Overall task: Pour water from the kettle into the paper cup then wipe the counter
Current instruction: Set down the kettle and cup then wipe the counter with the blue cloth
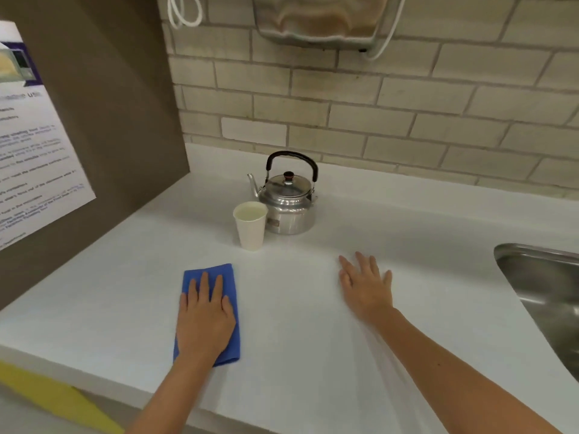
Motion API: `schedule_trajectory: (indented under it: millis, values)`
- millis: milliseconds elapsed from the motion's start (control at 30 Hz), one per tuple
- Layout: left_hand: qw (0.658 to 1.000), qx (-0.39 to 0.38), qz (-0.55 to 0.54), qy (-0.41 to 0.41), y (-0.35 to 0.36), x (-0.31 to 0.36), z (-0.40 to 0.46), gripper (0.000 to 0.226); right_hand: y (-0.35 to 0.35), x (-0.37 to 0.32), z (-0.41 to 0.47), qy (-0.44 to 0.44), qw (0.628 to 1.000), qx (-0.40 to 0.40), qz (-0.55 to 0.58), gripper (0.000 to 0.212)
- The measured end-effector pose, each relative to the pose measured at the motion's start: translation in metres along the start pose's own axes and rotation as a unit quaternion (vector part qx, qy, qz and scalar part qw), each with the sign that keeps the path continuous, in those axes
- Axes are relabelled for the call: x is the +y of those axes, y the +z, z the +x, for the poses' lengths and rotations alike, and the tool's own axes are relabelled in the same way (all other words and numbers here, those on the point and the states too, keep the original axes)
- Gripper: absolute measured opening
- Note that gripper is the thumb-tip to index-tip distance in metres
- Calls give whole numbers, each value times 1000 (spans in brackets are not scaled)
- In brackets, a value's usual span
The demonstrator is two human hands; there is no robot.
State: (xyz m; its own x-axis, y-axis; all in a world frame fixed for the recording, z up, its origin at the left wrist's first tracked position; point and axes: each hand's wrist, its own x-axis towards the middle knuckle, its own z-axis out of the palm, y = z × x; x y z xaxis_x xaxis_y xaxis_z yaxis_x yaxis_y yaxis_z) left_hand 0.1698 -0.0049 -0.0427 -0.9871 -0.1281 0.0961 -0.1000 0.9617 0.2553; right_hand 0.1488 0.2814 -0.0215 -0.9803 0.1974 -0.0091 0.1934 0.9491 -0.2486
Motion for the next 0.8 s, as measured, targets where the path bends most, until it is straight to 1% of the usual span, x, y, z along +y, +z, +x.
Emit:
schedule_trajectory:
  millis: [67,100,267,333,433,533,667,733,800]
  values:
    - [1000,16,-3,-9,10,39,-4,55,-8,12,7,14,1000,8,16,46]
    - [1000,10,-11,1,17,66,-5,55,-12,20,10,18,1000,8,24,46]
    - [995,-48,-29,83,51,195,17,56,-31,65,16,37,998,-18,52,46]
    - [992,-65,-35,100,58,231,41,55,-33,76,14,37,997,-16,64,46]
    - [986,-91,-33,136,65,270,76,54,-31,80,12,32,996,10,79,46]
    - [967,-124,-21,223,69,286,91,52,-31,80,11,30,992,42,113,47]
    - [924,-93,-37,369,69,257,68,49,-37,79,12,55,983,75,157,48]
    - [918,-80,-63,385,69,229,58,48,-38,74,15,69,985,69,142,48]
    - [935,-75,-65,342,66,209,66,49,-38,69,17,76,989,55,118,48]
